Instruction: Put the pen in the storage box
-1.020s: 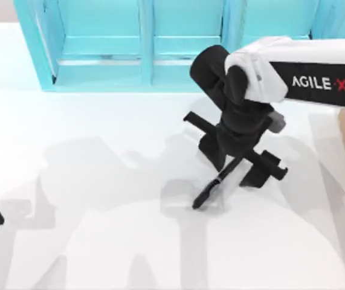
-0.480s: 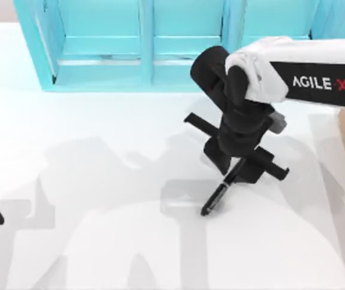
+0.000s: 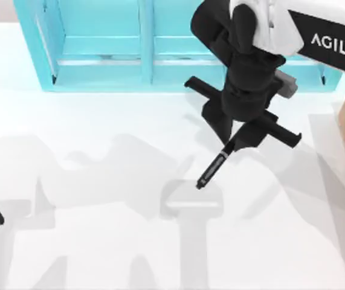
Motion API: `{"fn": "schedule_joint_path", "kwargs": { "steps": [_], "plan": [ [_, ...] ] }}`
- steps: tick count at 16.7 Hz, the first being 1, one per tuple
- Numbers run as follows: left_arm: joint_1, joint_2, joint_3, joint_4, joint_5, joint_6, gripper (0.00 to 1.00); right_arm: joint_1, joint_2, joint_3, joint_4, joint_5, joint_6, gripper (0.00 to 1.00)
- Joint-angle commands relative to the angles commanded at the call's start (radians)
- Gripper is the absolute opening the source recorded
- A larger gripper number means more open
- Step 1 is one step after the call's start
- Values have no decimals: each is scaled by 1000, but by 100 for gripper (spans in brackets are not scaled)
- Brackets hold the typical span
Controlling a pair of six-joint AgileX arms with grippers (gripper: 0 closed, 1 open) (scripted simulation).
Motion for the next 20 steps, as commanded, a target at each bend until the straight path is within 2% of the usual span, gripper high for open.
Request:
{"fn": "schedule_joint_path", "kwargs": {
  "steps": [7,10,14,20],
  "plan": [
    [0,0,0,0,0,0,100,-1,-16,36,-38,0,-3,0],
    [0,0,0,0,0,0,100,-67,-33,20,-38,-10,-16,0],
    [0,0,0,0,0,0,100,-292,-87,-41,-41,-39,-60,0],
    [0,0,0,0,0,0,100,-804,-199,-186,-50,-92,-167,0]
  ]
}}
